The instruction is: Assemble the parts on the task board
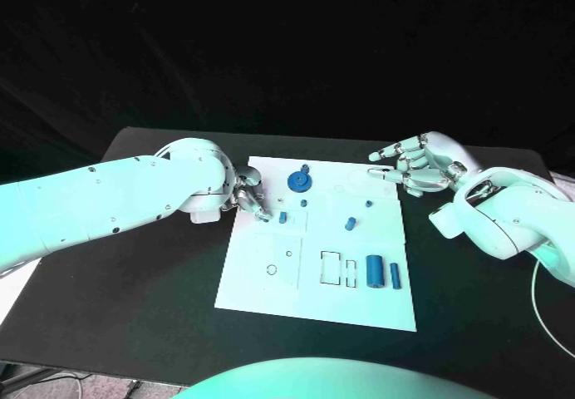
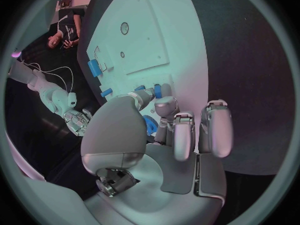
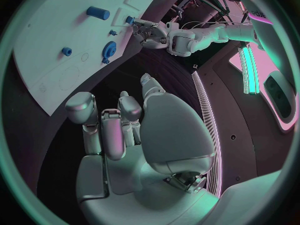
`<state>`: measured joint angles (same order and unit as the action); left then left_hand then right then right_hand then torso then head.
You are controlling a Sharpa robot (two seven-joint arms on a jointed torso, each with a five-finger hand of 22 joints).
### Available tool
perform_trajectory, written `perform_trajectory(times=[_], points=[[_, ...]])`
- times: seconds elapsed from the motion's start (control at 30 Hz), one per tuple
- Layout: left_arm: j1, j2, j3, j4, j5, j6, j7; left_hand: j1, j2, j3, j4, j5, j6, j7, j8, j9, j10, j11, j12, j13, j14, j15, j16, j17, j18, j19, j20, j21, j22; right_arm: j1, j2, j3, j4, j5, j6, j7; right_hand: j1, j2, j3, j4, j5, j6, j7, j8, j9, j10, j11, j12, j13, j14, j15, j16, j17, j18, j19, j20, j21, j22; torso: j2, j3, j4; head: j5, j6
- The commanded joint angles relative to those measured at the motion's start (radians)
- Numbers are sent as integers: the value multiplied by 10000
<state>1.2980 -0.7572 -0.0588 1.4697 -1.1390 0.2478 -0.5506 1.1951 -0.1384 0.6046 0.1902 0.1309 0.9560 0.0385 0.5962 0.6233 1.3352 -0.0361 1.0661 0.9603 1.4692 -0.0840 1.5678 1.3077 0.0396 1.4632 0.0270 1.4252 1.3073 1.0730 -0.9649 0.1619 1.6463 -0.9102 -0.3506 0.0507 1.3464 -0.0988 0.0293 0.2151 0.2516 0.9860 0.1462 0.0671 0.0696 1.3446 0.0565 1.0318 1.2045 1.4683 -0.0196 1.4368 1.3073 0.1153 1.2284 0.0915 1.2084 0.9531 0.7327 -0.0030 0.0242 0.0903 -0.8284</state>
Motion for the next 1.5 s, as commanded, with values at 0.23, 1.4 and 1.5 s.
perform_trajectory(times=[0.23, 1.4, 1.5], points=[[-62, 259, -52, -210, 241, 828, -699, -822, 302, 1093, -791, 26, 261, -101, 60, -172, 180, -32, 110, 87, 1016, -54, 30, 2631, -13, 368, -40, 85, 1542, -7, 2, -1, 29, -30, 160, 71, -15, 117, -74, -6, 59, 0, -30, 12, 12, -90, -13, -28, -10, 533, 13, -62, 421, 82, -22, -8, -35, -9, 3, 7, 1, -11, -27], [-59, 449, -51, -423, -23, 975, -920, -2199, 171, -394, -389, -14, 835, -242, -51, -706, 491, -136, 348, 417, 1016, -127, 30, 2631, -100, 552, -109, 380, 1829, -6, -8, -1, 54, -30, 168, 75, -11, 123, -98, -3, 69, 1, -29, 11, 12, -107, -13, -52, -34, 529, 13, -82, 398, 83, -24, -9, -48, -21, 3, -2, 4, -53, -90], [-59, 454, -51, -433, -33, 976, -924, -2247, 155, -534, -346, -16, 857, -243, -60, -736, 497, -136, 347, 421, 1016, -128, 30, 2631, -100, 552, -111, 376, 1830, -6, -10, -1, 55, -30, 166, 76, -11, 123, -98, -3, 69, 1, -29, 11, 12, -107, -13, -52, -34, 529, 13, -82, 398, 83, -24, -9, -48, -21, 1, -1, 1, -58, -99]])
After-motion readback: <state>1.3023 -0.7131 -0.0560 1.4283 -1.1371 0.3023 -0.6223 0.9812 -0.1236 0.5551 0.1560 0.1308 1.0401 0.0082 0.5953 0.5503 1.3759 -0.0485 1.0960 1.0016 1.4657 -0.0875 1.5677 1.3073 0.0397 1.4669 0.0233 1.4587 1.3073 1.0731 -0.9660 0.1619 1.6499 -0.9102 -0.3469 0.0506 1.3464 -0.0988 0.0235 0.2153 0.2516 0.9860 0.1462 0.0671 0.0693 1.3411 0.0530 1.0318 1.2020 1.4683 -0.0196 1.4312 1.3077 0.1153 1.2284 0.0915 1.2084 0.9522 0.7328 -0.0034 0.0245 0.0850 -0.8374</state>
